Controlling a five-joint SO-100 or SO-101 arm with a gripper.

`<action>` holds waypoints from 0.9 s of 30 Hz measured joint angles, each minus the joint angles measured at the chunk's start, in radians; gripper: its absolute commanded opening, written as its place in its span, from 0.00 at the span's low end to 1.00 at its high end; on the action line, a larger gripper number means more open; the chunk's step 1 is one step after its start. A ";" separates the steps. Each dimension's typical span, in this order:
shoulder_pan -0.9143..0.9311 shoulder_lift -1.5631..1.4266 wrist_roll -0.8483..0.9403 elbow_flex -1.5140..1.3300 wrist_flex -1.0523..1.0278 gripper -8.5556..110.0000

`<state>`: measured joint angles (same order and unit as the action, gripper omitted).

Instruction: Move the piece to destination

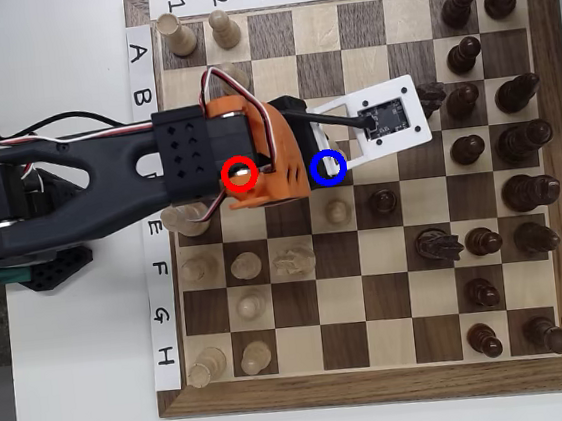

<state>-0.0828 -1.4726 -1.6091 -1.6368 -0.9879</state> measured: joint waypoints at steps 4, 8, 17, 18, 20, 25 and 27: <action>0.000 0.000 0.011 0.000 0.000 0.16; 0.000 0.003 0.026 -0.002 0.000 0.21; 0.000 0.003 0.051 -0.003 0.003 0.27; 0.000 0.003 0.055 -0.009 0.003 0.27; 0.000 0.003 0.055 -0.011 0.003 0.28; 0.000 0.003 0.057 -0.014 0.003 0.27; 0.000 0.002 0.057 -0.014 0.003 0.25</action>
<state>-0.0828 -1.4711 -1.5524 -1.6506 -0.9848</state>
